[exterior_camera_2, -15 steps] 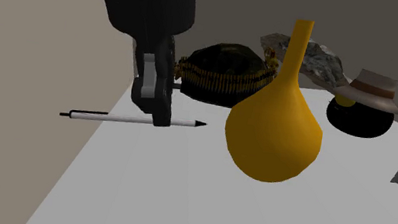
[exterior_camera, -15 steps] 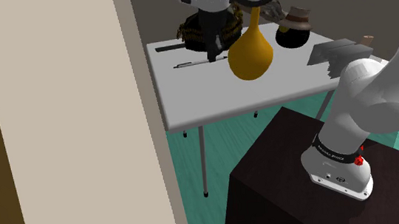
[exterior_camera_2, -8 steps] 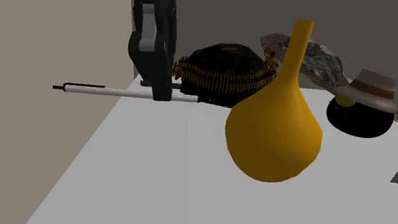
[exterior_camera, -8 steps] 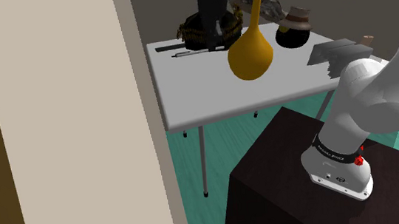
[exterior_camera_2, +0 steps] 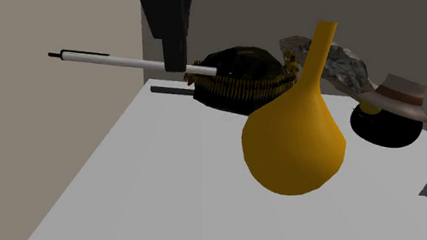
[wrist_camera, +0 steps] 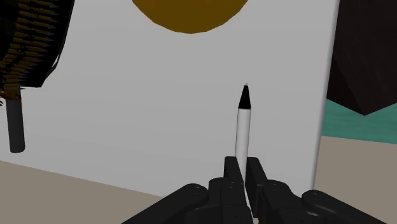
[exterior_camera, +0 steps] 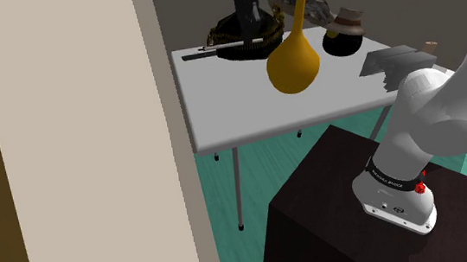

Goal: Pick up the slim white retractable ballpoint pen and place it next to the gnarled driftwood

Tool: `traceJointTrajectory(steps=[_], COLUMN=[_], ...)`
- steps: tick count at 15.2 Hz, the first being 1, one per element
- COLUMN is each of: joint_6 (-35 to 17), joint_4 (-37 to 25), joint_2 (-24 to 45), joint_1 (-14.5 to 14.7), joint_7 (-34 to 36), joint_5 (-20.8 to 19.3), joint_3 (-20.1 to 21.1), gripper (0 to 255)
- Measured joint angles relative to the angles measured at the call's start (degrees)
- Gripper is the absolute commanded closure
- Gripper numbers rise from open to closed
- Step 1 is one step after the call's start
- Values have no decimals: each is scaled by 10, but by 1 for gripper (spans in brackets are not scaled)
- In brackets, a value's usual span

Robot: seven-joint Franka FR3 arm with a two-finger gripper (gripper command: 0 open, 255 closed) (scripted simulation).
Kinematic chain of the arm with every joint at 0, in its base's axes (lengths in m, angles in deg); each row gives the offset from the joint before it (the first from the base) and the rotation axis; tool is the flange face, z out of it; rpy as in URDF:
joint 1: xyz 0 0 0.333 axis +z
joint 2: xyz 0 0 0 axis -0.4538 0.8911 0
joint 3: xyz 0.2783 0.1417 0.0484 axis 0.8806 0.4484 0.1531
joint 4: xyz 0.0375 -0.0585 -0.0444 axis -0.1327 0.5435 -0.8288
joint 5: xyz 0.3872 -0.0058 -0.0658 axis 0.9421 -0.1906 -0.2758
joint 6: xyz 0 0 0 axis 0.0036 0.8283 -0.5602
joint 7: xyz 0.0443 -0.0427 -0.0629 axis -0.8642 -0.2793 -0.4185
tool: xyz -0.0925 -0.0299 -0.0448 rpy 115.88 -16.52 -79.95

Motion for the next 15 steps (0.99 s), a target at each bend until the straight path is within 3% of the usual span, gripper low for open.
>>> traceJointTrajectory(steps=[15], joint_6=[111], joint_4=[-144], joint_2=[31], joint_1=[-3], joint_7=[-23], joint_5=[1], joint_3=[4], gripper=[255])
